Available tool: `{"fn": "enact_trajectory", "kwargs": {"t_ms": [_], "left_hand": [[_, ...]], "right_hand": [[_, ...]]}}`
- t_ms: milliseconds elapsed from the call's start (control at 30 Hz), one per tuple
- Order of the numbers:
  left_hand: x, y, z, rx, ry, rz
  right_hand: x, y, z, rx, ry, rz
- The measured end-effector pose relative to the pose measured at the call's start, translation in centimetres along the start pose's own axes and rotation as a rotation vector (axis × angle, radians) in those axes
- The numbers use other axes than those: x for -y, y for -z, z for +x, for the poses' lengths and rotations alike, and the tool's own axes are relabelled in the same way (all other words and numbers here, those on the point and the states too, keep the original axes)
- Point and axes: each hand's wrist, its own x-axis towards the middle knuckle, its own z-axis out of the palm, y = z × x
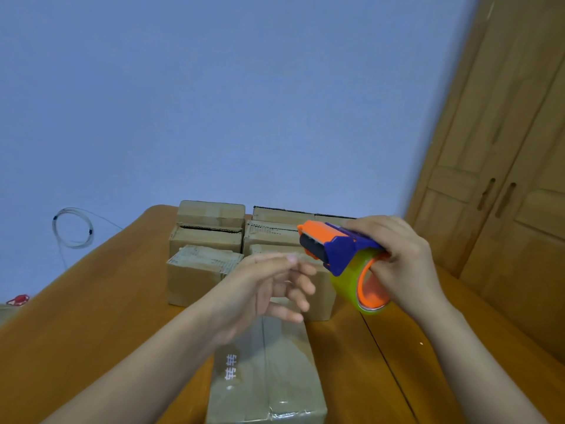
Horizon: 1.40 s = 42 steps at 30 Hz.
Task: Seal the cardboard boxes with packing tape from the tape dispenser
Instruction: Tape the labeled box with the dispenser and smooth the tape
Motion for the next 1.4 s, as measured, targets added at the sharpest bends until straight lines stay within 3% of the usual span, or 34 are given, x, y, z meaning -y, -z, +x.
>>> {"fn": "enact_trajectory", "kwargs": {"t_ms": [133, 300, 467, 700, 933, 1400], "left_hand": [[0.0, 0.3, -0.1, 0.023, 0.088, -0.035], [-0.1, -0.7, 0.3, -0.198, 0.152, -0.008], [-0.1, -1.3, 0.0, -0.351, 0.094, 0.041], [-0.6, -2.3, 0.0, -0.210, 0.121, 0.019], [-0.6, -2.6, -0.1, -0.289, 0.064, 0.020], [-1.6, -1.3, 1.3, -0.306, 0.357, 0.181]], "right_hand": [[-0.2, 0.0, -0.1, 0.011, 0.053, -0.040], [-0.2, -0.1, -0.2, 0.011, 0.083, -0.078], [-0.6, 0.0, -0.3, -0.006, 0.040, -0.057], [-0.2, 0.1, -0.2, -0.027, 0.047, -0.054], [0.0, 0.2, -0.5, -0.027, 0.066, -0.132], [-0.2, -0.2, -0.7, -0.012, 0.205, -0.296]]}}
